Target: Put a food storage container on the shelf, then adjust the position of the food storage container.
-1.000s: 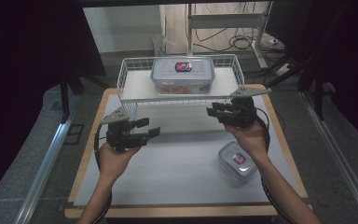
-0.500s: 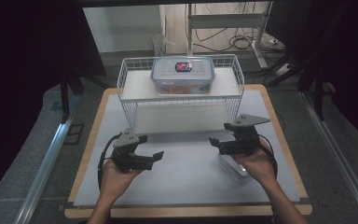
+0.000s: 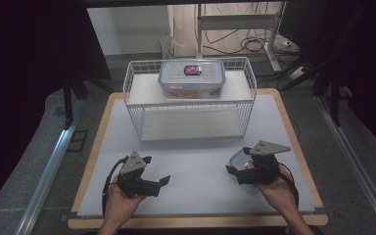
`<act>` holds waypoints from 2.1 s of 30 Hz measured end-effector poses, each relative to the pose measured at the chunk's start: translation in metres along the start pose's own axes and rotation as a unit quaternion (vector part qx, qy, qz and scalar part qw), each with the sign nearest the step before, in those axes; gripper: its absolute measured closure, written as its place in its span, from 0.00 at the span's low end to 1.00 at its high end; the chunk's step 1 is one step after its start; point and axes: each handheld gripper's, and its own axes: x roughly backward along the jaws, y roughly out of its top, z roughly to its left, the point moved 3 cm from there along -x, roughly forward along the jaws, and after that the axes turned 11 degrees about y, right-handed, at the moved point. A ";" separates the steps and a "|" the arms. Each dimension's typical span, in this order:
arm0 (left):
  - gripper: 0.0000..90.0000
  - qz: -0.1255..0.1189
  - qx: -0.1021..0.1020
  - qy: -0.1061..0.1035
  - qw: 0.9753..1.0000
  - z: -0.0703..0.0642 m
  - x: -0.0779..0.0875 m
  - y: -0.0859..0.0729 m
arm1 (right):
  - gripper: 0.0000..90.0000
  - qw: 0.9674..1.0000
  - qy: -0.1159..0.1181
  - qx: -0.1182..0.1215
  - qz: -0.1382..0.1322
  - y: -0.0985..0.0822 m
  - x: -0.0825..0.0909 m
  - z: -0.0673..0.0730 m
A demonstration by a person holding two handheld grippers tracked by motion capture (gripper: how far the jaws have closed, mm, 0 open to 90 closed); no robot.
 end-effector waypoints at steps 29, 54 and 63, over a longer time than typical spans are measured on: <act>0.05 0.020 -0.001 0.025 0.999 0.003 -0.003 -0.034 | 0.51 0.995 -0.081 -0.043 0.045 -0.037 0.021 -0.025; 0.06 0.025 -0.002 0.020 0.999 0.002 -0.008 -0.037 | 0.99 0.983 -0.129 -0.098 0.083 -0.061 0.031 -0.083; 0.06 0.032 -0.006 0.016 0.999 -0.001 -0.012 -0.037 | 0.99 0.987 -0.107 -0.086 0.084 -0.054 0.015 -0.072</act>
